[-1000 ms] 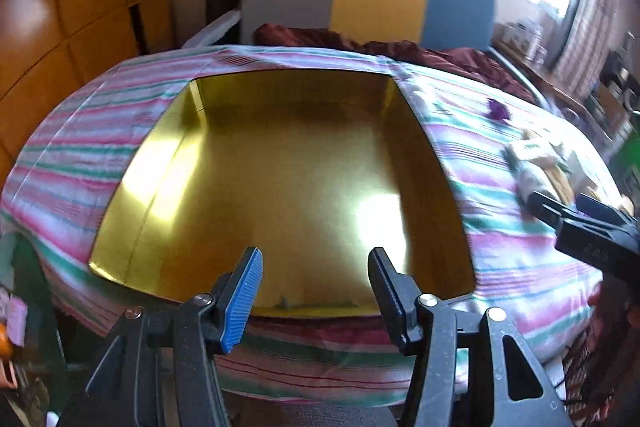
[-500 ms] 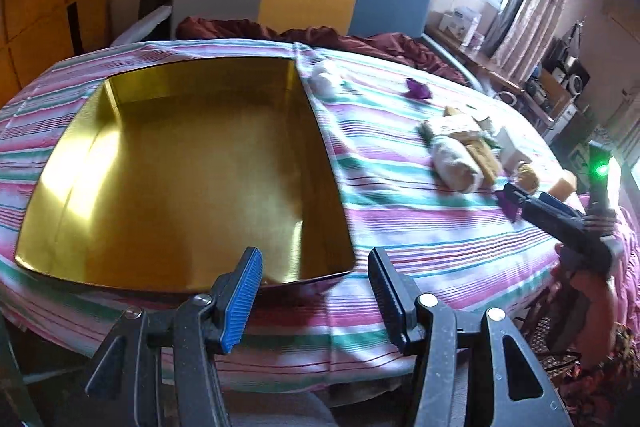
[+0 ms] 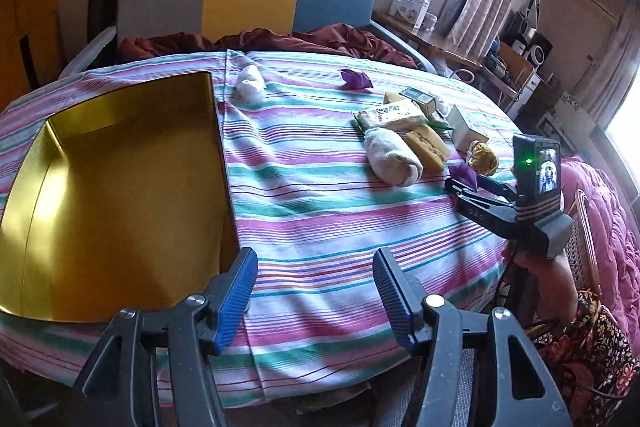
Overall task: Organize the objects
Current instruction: 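Grasp the purple wrapped snack packet with the right tool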
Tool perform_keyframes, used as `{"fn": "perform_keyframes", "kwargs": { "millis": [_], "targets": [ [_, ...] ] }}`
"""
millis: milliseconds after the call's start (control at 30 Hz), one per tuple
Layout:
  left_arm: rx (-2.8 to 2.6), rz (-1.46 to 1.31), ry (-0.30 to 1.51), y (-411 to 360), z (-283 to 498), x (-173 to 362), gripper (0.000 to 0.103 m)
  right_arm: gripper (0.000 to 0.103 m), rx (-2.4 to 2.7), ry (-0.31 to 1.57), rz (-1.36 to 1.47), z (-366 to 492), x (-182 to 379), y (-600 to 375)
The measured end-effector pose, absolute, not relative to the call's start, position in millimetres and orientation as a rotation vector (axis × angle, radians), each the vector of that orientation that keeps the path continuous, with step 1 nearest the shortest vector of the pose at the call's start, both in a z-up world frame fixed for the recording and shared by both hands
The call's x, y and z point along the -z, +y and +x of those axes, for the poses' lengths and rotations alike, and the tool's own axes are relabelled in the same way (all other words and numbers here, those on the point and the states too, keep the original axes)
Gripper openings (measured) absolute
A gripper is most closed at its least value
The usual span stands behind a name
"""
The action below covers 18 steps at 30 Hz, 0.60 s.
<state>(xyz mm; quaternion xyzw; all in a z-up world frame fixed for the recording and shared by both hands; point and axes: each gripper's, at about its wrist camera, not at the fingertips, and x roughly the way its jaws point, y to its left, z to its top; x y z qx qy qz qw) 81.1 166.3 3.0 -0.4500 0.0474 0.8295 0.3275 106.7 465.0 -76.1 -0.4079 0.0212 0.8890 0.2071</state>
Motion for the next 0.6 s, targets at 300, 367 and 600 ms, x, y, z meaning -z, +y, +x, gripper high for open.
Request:
{"fn": "perform_keyframes", "kwargs": {
  "millis": [300,367,600],
  "targets": [
    [-2.141,-1.193,0.151,189.8,75.5,0.5,0.061,0.033,-2.429,0.032,-1.115,102.0,78.4,457.3],
    [-2.13,-1.198,0.154,196.8,72.4,1.5,0.061,0.033,-2.425,0.04,-1.121,102.7,77.3,457.9],
    [-2.081,-1.235,0.163,226.7,60.6,12.1,0.061,0.071,-2.462,0.149,-1.112,112.8,72.6,463.9]
  ]
}}
